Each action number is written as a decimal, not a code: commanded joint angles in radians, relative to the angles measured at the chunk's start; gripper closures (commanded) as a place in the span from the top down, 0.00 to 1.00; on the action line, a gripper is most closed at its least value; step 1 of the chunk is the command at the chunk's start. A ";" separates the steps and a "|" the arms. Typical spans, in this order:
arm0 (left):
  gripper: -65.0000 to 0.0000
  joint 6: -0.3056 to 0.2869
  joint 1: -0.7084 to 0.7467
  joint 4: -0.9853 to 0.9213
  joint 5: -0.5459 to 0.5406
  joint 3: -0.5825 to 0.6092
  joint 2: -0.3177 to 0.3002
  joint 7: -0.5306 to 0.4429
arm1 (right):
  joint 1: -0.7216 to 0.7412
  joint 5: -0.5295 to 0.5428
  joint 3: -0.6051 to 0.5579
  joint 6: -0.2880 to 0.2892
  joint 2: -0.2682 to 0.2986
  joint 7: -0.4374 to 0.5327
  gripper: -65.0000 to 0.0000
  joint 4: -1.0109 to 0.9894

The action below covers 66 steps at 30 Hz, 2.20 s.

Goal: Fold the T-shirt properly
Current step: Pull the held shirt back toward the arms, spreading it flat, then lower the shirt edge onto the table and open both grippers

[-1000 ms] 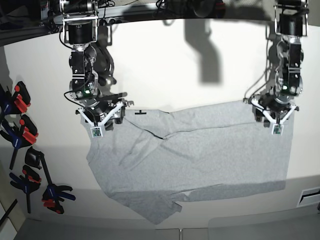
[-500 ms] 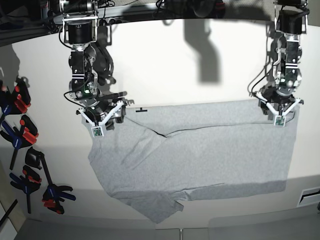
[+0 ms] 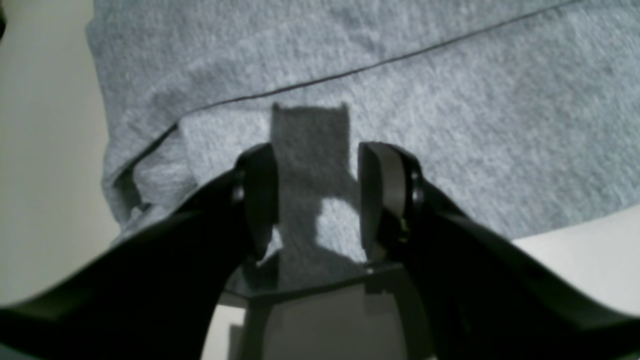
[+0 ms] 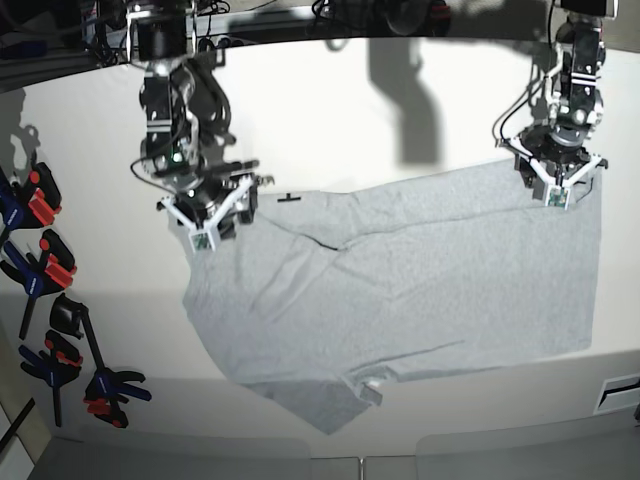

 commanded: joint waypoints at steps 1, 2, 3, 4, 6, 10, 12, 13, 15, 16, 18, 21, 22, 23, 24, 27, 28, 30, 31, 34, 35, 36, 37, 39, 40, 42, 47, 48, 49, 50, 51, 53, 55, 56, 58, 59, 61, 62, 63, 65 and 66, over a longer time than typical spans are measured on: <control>0.40 -0.014 0.035 -0.002 0.006 0.003 -0.005 0.086 | -0.036 -0.021 -0.001 0.018 0.003 -0.071 0.48 0.013; 0.40 -0.014 0.051 0.005 0.006 0.003 -0.005 0.086 | -0.060 -0.021 0.003 0.018 0.003 -0.068 0.48 0.031; 0.40 -0.014 0.066 0.011 0.006 0.003 -0.005 0.087 | -0.083 -0.021 0.009 0.018 0.003 -0.066 0.48 0.047; 0.40 -0.014 0.082 0.017 0.006 0.003 -0.005 0.087 | -0.105 -0.021 0.018 0.018 0.003 -0.065 0.48 0.062; 0.40 -0.011 0.116 0.033 0.005 0.003 -0.005 0.087 | -0.152 -0.021 0.049 0.018 0.003 -0.064 0.48 0.092; 0.40 0.028 0.194 0.095 0.006 0.003 -0.005 0.087 | -0.251 -0.021 0.126 0.018 0.002 -0.064 0.48 0.164; 0.40 0.031 0.235 0.137 0.006 0.003 -0.005 0.087 | -0.302 -0.021 0.160 0.018 0.003 -0.065 0.48 0.211; 0.40 0.031 0.254 0.159 0.006 0.003 -0.005 0.087 | -0.328 -0.021 0.173 0.018 0.003 -0.065 0.48 0.238; 0.40 0.031 0.291 0.203 0.005 0.003 -0.005 0.087 | -0.378 -0.021 0.194 0.018 0.003 -0.067 0.48 0.294; 0.40 0.031 0.306 0.221 0.005 0.003 -0.003 0.087 | -0.401 -0.021 0.203 0.018 0.002 -0.068 0.48 0.321; 0.40 0.031 0.333 0.253 0.004 0.003 0.003 0.087 | -0.443 -0.021 0.217 0.018 0.003 -0.068 0.48 0.368; 0.40 0.031 0.370 0.284 0.004 0.003 0.014 0.108 | -0.497 -0.021 0.233 0.018 0.002 -0.072 0.48 0.422; 0.40 0.031 0.383 0.289 0.005 0.003 0.017 0.114 | -0.513 -0.021 0.238 0.018 0.003 -0.074 0.48 0.434; 0.40 0.031 0.397 0.291 0.005 0.003 0.017 0.114 | -0.529 -0.021 0.244 0.018 0.003 -0.074 0.48 0.444; 0.40 0.031 0.410 0.291 0.005 0.003 0.017 0.113 | -0.541 -0.021 0.249 0.018 0.003 -0.074 0.48 0.451; 0.40 0.031 0.446 0.291 0.005 0.003 0.017 0.113 | -0.570 -0.021 0.270 0.018 0.003 -0.075 0.48 0.458; 0.40 0.031 0.457 0.291 0.005 0.003 0.017 0.113 | -0.579 -0.021 0.277 0.018 0.003 -0.075 0.48 0.458; 0.40 0.031 0.478 0.291 0.005 0.003 0.017 0.119 | -0.595 -0.021 0.291 0.018 0.003 -0.075 0.48 0.458; 0.40 0.031 0.488 0.291 0.005 0.003 0.017 0.120 | -0.600 -0.021 0.297 0.018 0.003 -0.074 0.48 0.459; 0.40 0.031 0.509 0.291 0.005 0.003 0.017 0.120 | -0.597 -0.021 0.316 0.018 0.003 -0.065 0.48 0.459; 0.40 0.031 0.513 0.291 0.005 0.003 0.017 0.119 | -0.593 -0.021 0.319 0.018 0.003 -0.061 0.48 0.461; 0.40 0.031 0.515 0.291 0.006 0.003 0.017 0.114 | -0.589 -0.021 0.319 0.018 0.003 -0.060 0.48 0.462; 0.40 0.031 0.515 0.291 0.005 0.003 0.017 0.107 | -0.585 -0.021 0.319 0.018 0.003 -0.058 0.48 0.463; 0.40 0.031 0.511 0.292 0.006 0.003 0.017 0.091 | -0.574 -0.021 0.319 0.018 0.003 -0.056 0.48 0.464; 0.40 0.031 0.508 0.293 0.006 0.003 0.017 0.086 | -0.570 -0.021 0.319 0.018 0.003 -0.056 0.48 0.465; 0.40 0.031 0.503 0.302 0.033 0.003 0.017 0.086 | -0.560 -0.021 0.319 0.018 0.003 -0.056 0.48 0.469; 0.40 0.031 0.503 0.348 0.141 0.003 0.016 0.085 | -0.558 -0.022 0.319 0.018 0.003 -0.056 0.48 0.485; 0.40 0.032 0.501 0.357 0.154 0.003 0.016 0.085 | -0.558 -0.022 0.319 0.018 0.003 -0.056 0.48 0.485; 0.40 0.033 0.498 0.363 0.166 0.003 0.016 0.080 | -0.558 -0.022 0.319 0.018 0.003 -0.056 0.48 0.485; 0.40 0.044 0.495 0.363 0.180 0.003 0.016 0.063 | -0.558 -0.021 0.319 0.018 0.003 -0.056 0.48 0.485; 0.40 0.066 0.492 0.360 0.190 0.003 0.016 0.036 | -0.558 -0.022 0.319 0.018 0.003 -0.056 0.48 0.485; 0.40 0.083 0.483 0.358 0.196 0.003 0.014 0.020 | -0.558 -0.023 0.319 0.018 0.003 -0.056 0.48 0.485; 0.40 0.083 0.472 0.358 0.196 0.003 0.014 0.034 | -0.558 -0.025 0.319 0.018 0.003 -0.056 0.48 0.485; 0.40 0.083 0.467 0.358 0.196 0.003 0.014 0.034 | -0.558 -0.025 0.319 0.018 0.003 -0.056 0.48 0.485; 0.40 0.083 0.461 0.359 0.196 0.003 0.014 0.034 | -0.558 -0.026 0.319 0.018 0.004 -0.056 0.48 0.485; 0.40 0.083 0.459 0.359 0.196 0.003 0.014 0.034 | -0.558 -0.029 0.319 0.018 0.004 -0.056 0.48 0.485; 0.40 0.083 0.453 0.359 0.197 0.003 0.014 0.035 | -0.558 -0.055 0.319 0.018 0.003 -0.056 0.48 0.485; 0.40 0.083 0.451 0.359 0.196 0.003 0.014 0.035 | -0.558 -0.068 0.319 0.018 0.004 -0.056 0.48 0.485; 0.40 0.084 0.447 0.359 0.196 0.003 0.014 0.037 | -0.558 -0.078 0.319 0.018 0.006 -0.056 0.48 0.485; 0.40 0.103 0.444 0.359 0.197 0.003 0.014 0.033 | -0.559 -0.077 0.319 0.018 0.016 -0.056 0.48 0.485; 0.40 0.119 0.442 0.359 0.197 0.003 0.013 0.032 | -0.558 -0.077 0.319 0.018 0.020 -0.056 0.48 0.485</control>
